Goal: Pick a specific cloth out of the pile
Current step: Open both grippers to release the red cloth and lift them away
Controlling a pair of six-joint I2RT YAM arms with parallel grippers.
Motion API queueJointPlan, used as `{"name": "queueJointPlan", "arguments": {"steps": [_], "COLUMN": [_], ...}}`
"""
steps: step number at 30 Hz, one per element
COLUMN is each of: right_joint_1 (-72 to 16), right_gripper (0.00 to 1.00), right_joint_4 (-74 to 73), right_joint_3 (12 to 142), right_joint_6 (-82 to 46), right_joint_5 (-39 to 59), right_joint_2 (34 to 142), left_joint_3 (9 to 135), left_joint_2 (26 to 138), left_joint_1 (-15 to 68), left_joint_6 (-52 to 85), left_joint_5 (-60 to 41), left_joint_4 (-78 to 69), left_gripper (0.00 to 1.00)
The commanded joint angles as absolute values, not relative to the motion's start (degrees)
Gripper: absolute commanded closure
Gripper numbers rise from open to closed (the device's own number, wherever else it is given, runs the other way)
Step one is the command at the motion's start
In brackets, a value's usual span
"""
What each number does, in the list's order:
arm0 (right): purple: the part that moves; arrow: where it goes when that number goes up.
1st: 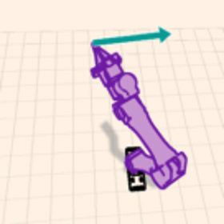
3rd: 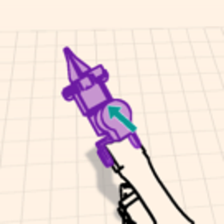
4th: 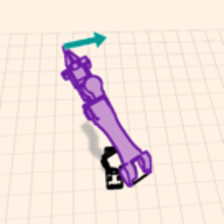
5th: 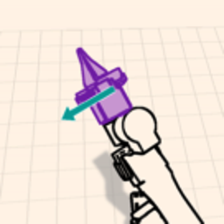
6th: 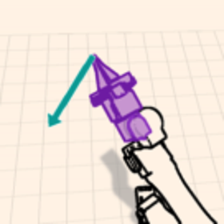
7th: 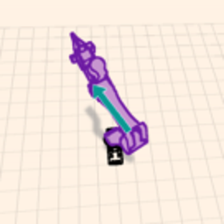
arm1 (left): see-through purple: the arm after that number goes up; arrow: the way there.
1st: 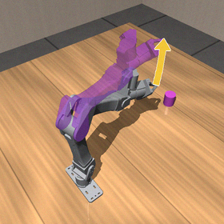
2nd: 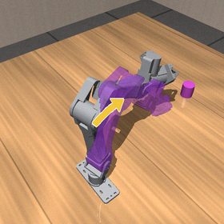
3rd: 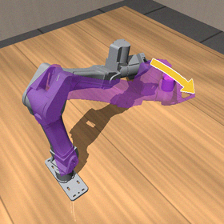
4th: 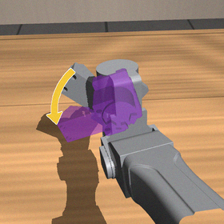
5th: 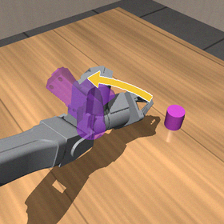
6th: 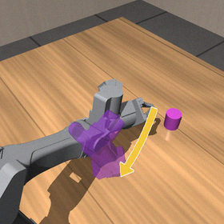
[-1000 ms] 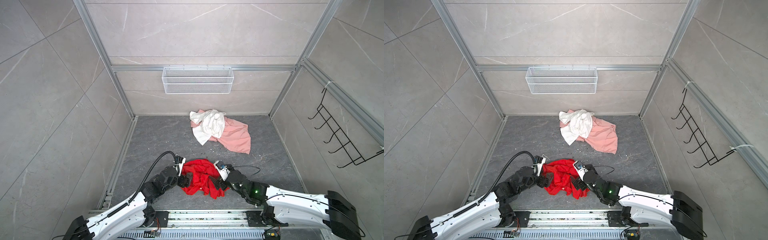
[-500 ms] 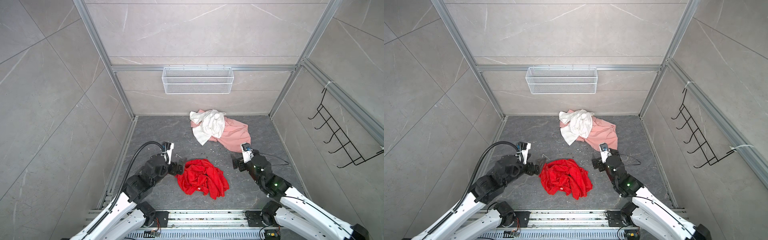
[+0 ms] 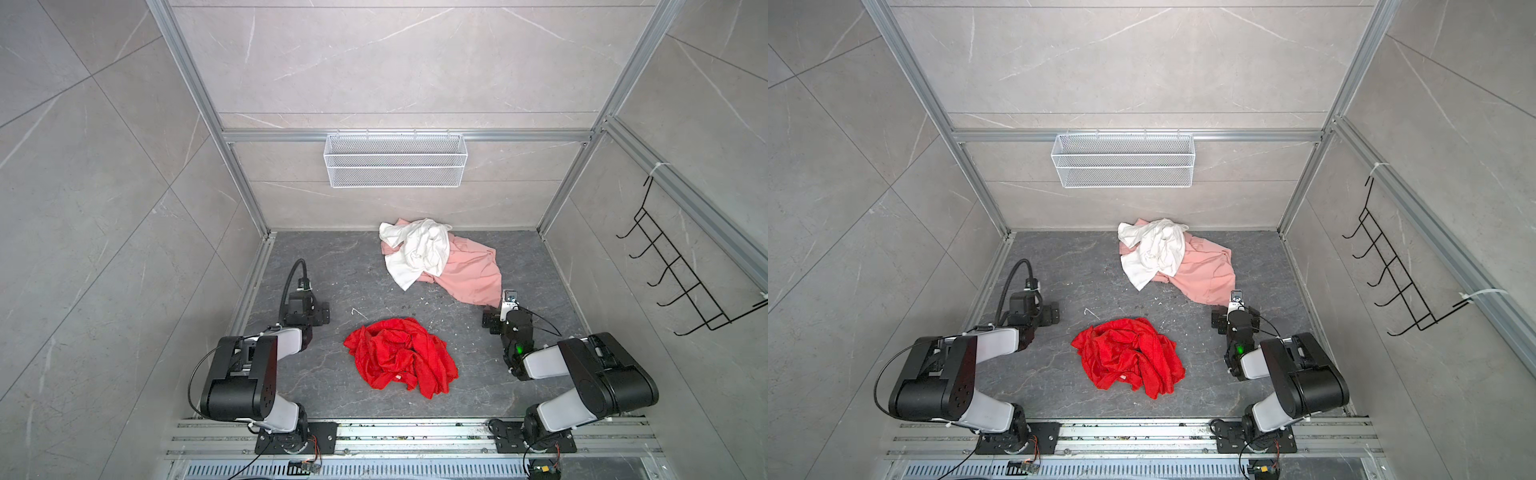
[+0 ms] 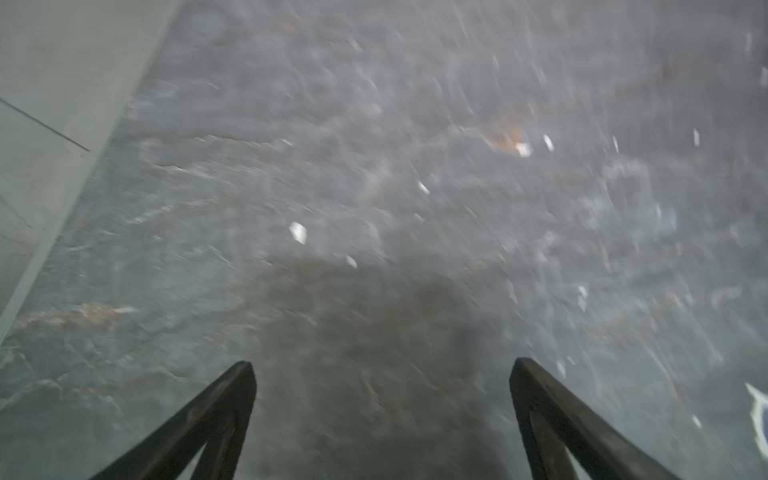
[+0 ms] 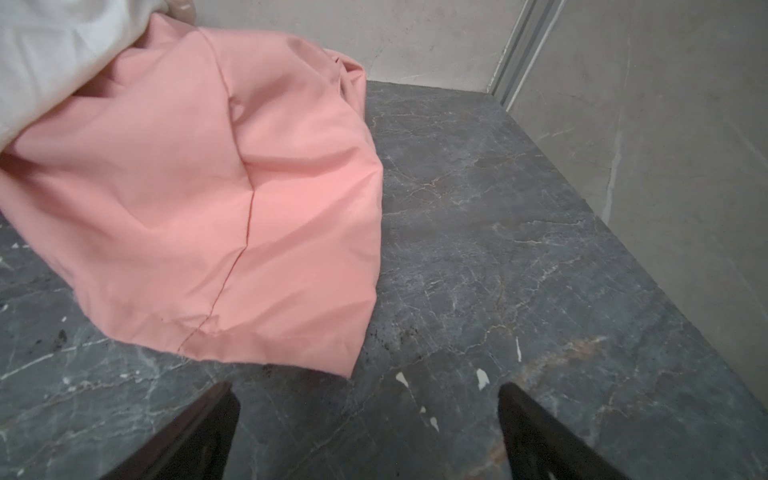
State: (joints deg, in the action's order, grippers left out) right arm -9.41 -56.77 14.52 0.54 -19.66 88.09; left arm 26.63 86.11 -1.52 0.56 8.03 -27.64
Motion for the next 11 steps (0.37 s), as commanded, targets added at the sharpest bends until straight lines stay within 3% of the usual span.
{"name": "queueJointPlan", "arguments": {"steps": [1,11], "right_joint_1": [-9.0,-7.0], "right_gripper": [0.00,0.00], "right_joint_4": [-57.5,-53.8], "right_joint_3": [17.8,19.5], "right_joint_6": [-1.9,-2.8], "right_joint_5": [-21.5,-16.9], "right_joint_2": [87.5,87.7], "left_joint_3": [23.1,21.5], "left_joint_2": [85.1,85.9], "left_joint_1": [-4.0,-4.0], "left_joint_6": [0.7,0.6], "left_joint_5": [0.2,0.9], "left_joint_4": [-43.3,-46.9], "left_gripper": [0.02,0.00]}}
